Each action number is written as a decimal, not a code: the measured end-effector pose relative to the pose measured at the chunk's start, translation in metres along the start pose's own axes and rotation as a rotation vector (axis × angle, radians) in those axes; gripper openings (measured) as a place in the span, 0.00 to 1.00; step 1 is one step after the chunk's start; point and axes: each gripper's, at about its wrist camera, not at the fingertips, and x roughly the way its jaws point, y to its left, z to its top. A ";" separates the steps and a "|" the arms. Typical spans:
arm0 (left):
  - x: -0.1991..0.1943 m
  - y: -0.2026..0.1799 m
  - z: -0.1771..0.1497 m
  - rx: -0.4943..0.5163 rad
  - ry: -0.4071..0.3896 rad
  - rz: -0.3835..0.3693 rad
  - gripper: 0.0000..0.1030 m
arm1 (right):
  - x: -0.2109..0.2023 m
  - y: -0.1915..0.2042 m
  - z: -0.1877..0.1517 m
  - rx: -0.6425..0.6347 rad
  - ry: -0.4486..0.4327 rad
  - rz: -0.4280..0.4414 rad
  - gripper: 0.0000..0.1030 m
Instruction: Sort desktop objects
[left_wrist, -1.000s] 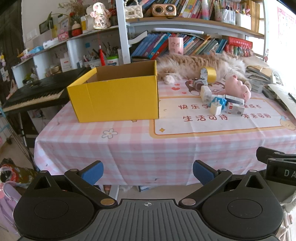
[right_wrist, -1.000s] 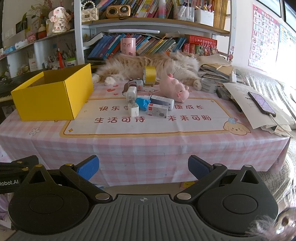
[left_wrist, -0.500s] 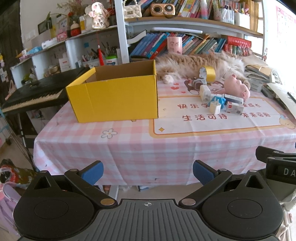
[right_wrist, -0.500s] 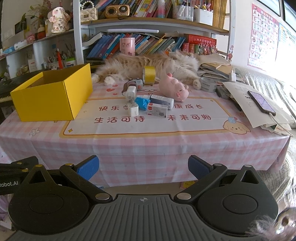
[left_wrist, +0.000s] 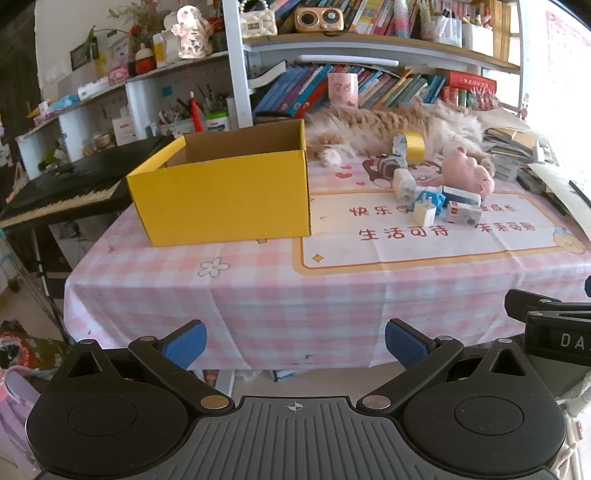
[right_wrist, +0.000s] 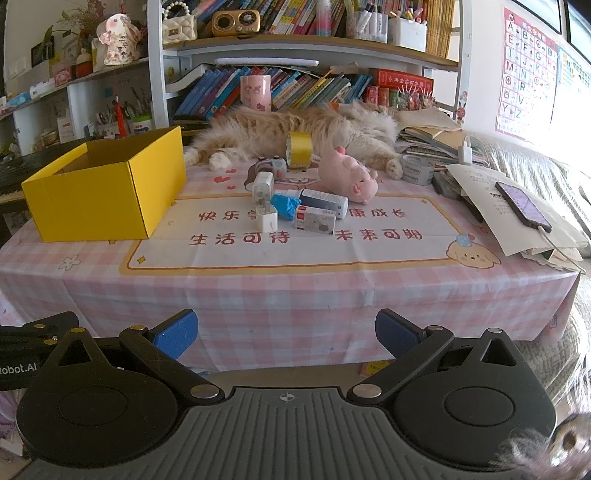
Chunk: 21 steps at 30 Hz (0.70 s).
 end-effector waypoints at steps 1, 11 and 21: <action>0.000 0.000 0.000 0.000 0.001 -0.001 1.00 | 0.000 0.000 0.000 0.000 0.000 0.001 1.00; 0.001 0.006 0.001 -0.031 0.007 0.003 1.00 | 0.003 0.003 -0.002 -0.008 0.012 0.022 1.00; -0.001 0.008 0.002 -0.031 -0.017 -0.051 1.00 | 0.002 0.009 0.001 -0.032 -0.002 0.044 1.00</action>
